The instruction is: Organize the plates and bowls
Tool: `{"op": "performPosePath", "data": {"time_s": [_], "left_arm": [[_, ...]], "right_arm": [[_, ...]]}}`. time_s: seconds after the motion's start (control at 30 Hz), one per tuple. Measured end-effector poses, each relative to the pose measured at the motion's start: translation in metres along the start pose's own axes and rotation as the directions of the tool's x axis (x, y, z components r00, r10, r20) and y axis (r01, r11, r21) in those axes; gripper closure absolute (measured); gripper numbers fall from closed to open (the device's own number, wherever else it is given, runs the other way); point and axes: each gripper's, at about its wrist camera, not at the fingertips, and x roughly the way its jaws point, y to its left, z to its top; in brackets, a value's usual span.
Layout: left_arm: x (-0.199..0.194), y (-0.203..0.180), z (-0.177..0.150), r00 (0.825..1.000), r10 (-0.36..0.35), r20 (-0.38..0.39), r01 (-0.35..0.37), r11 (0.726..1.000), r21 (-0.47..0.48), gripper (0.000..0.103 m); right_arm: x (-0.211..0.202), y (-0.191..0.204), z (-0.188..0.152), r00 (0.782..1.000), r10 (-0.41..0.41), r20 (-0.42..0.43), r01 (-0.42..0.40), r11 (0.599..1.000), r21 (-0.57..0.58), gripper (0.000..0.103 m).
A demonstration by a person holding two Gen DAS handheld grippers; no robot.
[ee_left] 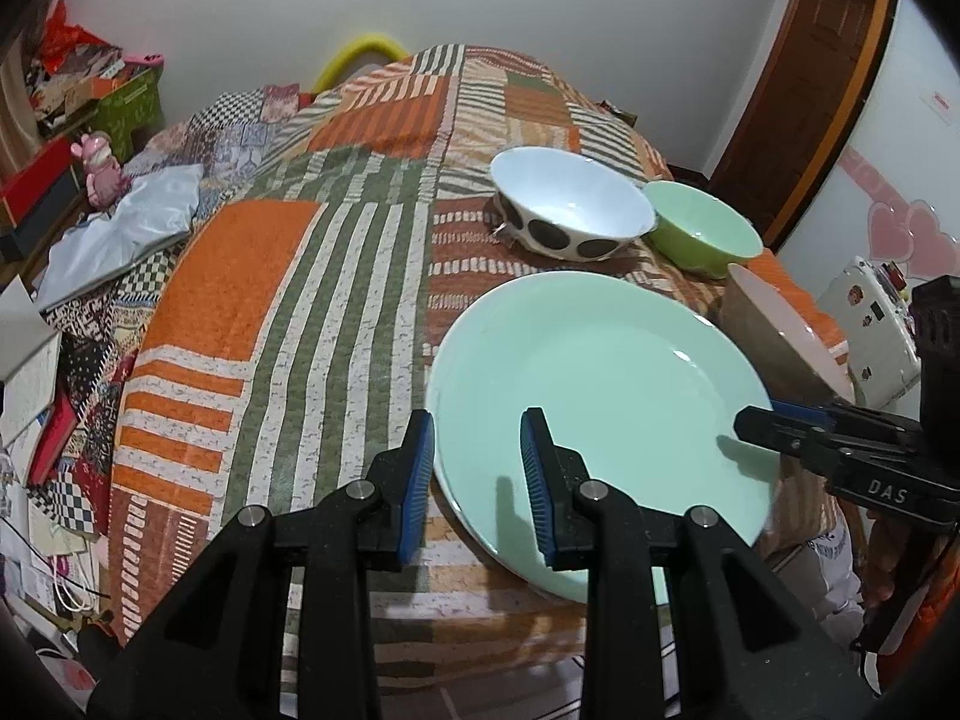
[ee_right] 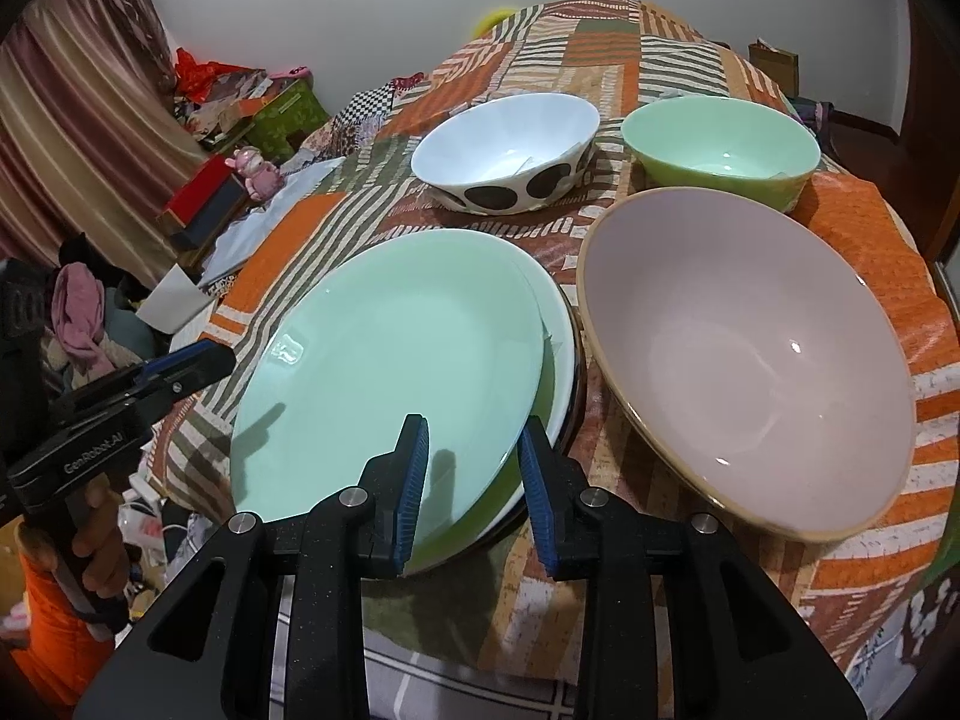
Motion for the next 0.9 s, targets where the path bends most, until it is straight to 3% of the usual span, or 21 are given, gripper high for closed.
{"op": "performPosePath", "data": {"time_s": [0.03,0.43,0.5,0.67,0.9], "left_arm": [[-0.003,-0.003,0.001,1.000,-0.002,0.006,0.002,1.000,0.008,0.074],[-0.022,-0.046,0.015,0.998,-0.048,0.050,0.044,0.996,0.079,0.074],[-0.024,-0.056,0.019,0.997,-0.056,0.056,0.051,0.994,0.092,0.071],[-0.027,-0.084,0.031,0.994,-0.067,0.082,0.056,0.989,0.136,0.053],[-0.009,-0.118,0.045,0.994,-0.091,0.057,0.080,0.981,0.177,0.042]], "right_arm": [[-0.001,0.000,-0.001,1.000,-0.011,-0.002,0.011,1.000,-0.001,0.070],[-0.048,-0.004,0.001,0.993,-0.016,0.115,0.020,0.999,-0.039,0.069],[-0.059,-0.007,0.004,0.988,-0.030,0.149,0.037,0.998,-0.046,0.069],[-0.077,-0.025,0.010,0.976,-0.066,0.209,0.074,0.997,-0.030,0.064],[-0.084,-0.068,0.013,0.960,-0.162,0.229,0.156,0.987,0.046,0.061]]}}
